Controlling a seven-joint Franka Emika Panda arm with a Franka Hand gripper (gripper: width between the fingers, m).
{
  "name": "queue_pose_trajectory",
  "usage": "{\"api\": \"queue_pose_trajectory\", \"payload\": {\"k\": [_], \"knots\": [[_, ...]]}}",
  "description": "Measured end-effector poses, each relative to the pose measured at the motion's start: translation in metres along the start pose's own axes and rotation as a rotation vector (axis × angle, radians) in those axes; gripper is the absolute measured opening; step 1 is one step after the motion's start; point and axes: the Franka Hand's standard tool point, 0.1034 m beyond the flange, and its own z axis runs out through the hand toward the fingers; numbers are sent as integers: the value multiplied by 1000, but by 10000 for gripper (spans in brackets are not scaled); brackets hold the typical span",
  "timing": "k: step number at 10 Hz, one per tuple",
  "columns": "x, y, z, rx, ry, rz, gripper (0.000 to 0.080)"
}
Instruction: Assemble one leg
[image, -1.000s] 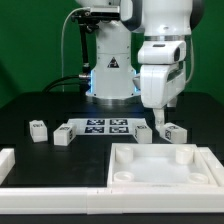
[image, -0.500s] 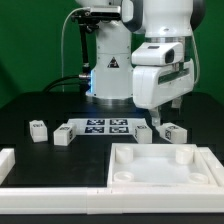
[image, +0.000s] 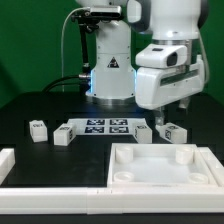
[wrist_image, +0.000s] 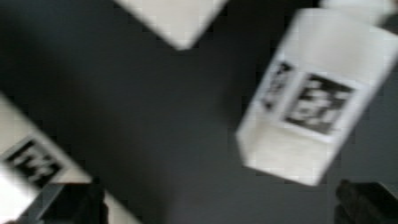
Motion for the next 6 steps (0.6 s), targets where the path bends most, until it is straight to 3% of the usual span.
{"api": "queue_pose_trajectory", "payload": {"k": [2, 3, 6], "knots": [[4, -28, 0, 8, -233, 50, 648], [12, -28, 3, 17, -287, 37, 648], [4, -19, 15, 76, -545, 37, 648]]}}
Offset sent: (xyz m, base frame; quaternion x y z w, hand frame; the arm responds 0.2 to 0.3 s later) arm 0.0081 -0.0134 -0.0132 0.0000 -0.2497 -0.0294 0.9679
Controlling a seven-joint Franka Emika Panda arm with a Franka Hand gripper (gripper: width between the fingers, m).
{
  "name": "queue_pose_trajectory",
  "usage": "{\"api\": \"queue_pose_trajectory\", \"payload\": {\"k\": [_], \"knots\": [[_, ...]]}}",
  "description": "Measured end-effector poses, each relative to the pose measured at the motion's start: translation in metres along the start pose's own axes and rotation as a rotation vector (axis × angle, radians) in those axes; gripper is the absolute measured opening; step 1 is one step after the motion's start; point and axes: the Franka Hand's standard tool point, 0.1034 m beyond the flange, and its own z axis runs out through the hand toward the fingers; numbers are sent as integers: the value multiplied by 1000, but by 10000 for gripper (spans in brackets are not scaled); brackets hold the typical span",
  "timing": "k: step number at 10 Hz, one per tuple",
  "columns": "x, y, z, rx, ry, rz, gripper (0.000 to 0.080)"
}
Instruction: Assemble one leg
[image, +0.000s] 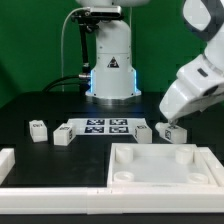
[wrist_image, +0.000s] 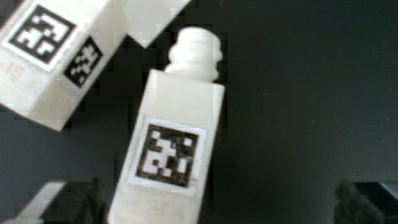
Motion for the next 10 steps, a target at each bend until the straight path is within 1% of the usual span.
{"api": "queue_pose_trajectory", "payload": {"k": [1, 2, 4, 7, 8, 9, 10], "knots": [[-1, 5, 2, 19, -70, 2, 648], [4, 11, 2, 21, -48, 12, 648], [5, 10, 7, 24, -45, 14, 648], [7, 8, 21, 31, -50, 15, 648], [6, 7, 21, 31, -61, 19, 648], [0, 3, 22, 39, -148, 17, 648], [0, 2, 23, 49, -221, 12, 648]]}}
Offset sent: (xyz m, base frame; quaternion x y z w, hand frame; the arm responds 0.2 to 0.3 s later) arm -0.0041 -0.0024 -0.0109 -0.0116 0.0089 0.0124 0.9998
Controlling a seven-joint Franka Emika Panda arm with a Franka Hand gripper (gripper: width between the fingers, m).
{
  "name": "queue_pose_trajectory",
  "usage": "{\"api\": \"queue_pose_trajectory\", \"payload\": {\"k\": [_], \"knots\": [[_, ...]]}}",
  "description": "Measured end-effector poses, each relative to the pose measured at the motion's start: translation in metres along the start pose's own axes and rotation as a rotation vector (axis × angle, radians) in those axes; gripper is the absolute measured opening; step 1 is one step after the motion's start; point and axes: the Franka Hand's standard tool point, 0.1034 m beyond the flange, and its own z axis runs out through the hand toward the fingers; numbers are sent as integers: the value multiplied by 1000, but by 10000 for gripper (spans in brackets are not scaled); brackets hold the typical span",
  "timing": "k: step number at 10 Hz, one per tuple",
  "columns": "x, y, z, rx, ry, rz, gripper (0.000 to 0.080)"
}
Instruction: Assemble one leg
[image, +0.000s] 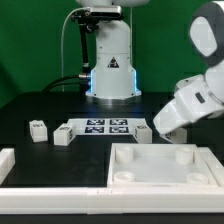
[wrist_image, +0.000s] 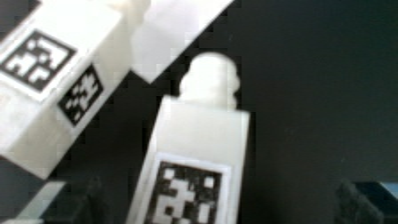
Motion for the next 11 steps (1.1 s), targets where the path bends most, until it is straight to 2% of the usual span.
{"api": "queue_pose_trajectory", "payload": {"k": [1, 2, 7, 9, 10, 11], "knots": [[3, 0, 2, 13, -75, -8, 648], [8, 2, 1, 17, -66, -12, 648], [4, 13, 2, 31, -57, -21, 648], [5, 12, 2, 29, -56, -21, 368], [5, 11, 2, 28, -57, -22, 289], [5, 12, 2, 28, -57, -21, 289]]}}
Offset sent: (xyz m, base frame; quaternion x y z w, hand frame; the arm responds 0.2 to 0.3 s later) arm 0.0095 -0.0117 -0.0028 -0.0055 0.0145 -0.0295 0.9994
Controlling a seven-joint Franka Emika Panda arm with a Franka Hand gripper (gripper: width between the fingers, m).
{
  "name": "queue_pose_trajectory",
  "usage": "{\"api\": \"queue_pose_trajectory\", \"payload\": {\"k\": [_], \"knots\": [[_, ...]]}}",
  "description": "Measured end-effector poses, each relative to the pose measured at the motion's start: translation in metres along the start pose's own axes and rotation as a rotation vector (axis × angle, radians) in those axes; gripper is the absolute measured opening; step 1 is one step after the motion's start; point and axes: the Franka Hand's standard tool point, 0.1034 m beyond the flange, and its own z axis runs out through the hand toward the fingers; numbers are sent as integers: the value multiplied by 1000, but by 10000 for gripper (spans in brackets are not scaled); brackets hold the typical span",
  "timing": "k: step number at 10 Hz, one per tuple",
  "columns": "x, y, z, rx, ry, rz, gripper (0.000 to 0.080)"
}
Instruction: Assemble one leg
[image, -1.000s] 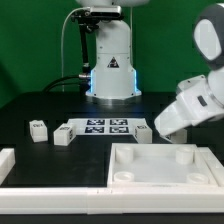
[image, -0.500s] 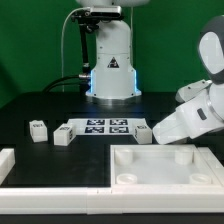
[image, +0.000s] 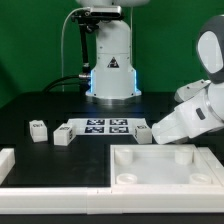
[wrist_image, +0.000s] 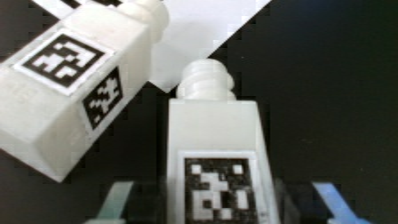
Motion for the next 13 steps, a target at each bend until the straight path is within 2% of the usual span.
{"api": "queue_pose_trajectory", "payload": {"k": [6, 7, 10, 12, 13], "knots": [[0, 0, -1, -1, 1, 0, 291], [-13, -6, -10, -4, -30, 8, 291], [-49, -23, -48, -29, -53, 51, 291], [-62, -21, -67, -42, -13, 58, 291], [-61, -22, -64, -42, -13, 56, 291]]}}
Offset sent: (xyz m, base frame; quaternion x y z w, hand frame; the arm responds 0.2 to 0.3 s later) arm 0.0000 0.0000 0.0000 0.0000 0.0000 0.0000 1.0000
